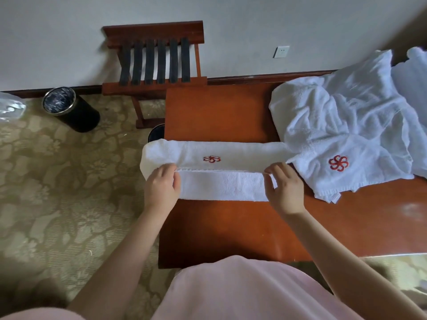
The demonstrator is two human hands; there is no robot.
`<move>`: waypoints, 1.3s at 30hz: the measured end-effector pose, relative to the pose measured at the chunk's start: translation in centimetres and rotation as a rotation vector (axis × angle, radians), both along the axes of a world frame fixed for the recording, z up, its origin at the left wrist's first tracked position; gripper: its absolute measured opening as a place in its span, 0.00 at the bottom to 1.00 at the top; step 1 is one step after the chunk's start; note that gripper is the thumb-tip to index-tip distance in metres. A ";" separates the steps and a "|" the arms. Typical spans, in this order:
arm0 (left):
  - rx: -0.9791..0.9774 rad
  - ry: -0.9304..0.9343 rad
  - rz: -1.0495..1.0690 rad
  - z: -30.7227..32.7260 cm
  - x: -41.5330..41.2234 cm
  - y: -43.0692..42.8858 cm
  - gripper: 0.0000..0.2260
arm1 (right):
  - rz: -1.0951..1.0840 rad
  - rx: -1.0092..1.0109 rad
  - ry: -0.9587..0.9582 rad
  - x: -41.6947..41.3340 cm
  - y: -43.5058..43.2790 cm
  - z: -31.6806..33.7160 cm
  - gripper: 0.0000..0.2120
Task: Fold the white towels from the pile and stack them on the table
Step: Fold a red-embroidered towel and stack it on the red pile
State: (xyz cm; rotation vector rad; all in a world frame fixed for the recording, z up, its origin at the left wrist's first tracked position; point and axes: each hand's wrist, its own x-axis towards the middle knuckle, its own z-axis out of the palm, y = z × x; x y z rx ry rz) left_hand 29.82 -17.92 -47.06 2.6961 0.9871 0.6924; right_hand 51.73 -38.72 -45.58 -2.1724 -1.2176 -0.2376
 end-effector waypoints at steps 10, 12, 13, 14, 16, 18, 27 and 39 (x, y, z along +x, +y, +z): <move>-0.261 0.495 0.000 -4.3 -1.3 -2.6 0.03 | 0.006 -0.543 0.241 -1.4 -2.3 -5.1 0.07; -0.292 0.664 0.045 -4.1 -0.7 -2.2 0.05 | 0.013 -0.588 0.240 -1.2 -2.2 -5.1 0.11; -0.301 0.739 0.063 -3.7 -0.2 -1.9 0.06 | 0.005 -0.592 0.240 -1.1 -2.1 -5.0 0.12; -0.307 0.794 0.076 -3.4 0.4 -1.7 0.06 | -0.013 -0.613 0.247 -1.0 -1.9 -4.8 0.11; -0.323 0.844 0.109 -2.7 1.9 -1.5 0.08 | -0.075 -0.665 0.262 -0.7 -1.5 -4.4 0.10; -0.333 0.862 0.142 -2.4 3.4 -1.6 0.10 | -0.140 -0.617 0.283 -0.2 -1.4 -4.0 0.10; -0.238 0.714 -0.259 -1.2 12.5 -3.1 0.09 | -0.590 -0.376 0.704 4.9 -3.8 -4.1 0.12; -0.540 0.804 -0.306 -3.9 13.0 -4.4 0.33 | -0.457 -0.622 0.684 4.6 -5.0 -5.7 0.11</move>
